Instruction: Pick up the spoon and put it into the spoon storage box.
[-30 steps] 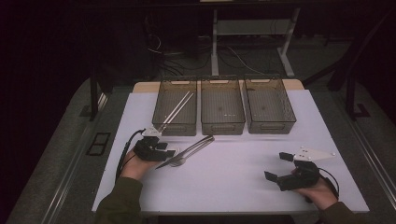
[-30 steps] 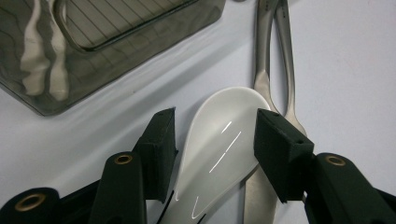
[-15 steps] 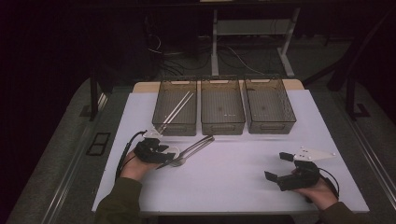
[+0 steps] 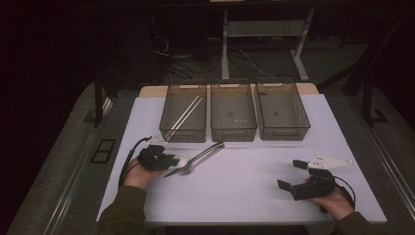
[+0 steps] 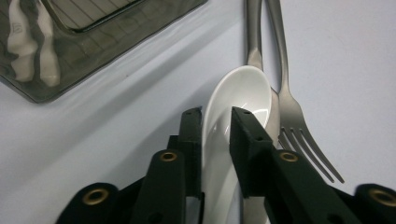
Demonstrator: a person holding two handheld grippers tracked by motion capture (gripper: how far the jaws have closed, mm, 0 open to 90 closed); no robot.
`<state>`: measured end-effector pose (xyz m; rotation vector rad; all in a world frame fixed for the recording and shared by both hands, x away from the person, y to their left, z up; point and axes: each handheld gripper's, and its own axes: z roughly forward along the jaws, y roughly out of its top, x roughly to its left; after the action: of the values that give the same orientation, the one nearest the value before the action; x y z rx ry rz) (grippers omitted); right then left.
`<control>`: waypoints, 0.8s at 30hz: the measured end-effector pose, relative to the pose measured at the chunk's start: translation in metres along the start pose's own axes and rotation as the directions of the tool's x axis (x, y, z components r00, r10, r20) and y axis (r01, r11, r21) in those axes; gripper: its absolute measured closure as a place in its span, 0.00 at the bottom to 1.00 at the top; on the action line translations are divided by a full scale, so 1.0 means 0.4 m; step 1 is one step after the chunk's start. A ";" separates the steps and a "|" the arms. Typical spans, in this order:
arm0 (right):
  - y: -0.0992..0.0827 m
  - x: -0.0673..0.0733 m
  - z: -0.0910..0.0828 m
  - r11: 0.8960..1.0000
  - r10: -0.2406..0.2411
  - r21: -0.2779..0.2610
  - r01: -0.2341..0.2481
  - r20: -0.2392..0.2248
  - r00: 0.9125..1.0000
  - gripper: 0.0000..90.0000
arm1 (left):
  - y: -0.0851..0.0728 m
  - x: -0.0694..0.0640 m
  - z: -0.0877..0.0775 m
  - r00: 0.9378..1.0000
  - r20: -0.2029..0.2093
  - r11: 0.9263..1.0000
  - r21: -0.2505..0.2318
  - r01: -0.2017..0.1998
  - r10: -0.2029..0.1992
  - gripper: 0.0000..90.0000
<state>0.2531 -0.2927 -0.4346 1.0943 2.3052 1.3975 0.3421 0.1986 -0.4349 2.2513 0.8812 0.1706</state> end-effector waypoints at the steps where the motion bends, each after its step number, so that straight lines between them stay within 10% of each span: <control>1: 0.000 0.000 0.000 1.000 -0.001 -0.001 0.001 0.000 1.000 0.01 | 0.001 0.000 -0.001 1.000 -0.001 1.000 -0.004 -0.006 0.006 0.86; 24: 0.000 0.000 0.000 1.000 0.003 -0.001 -0.003 -0.004 1.000 0.01 | 0.017 -0.009 -0.021 1.000 -0.020 0.999 -0.033 -0.022 0.021 0.94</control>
<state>0.2531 -0.2927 -0.4345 1.0960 2.3062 1.4034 0.3401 0.1975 -0.4237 2.2324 0.8586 0.2153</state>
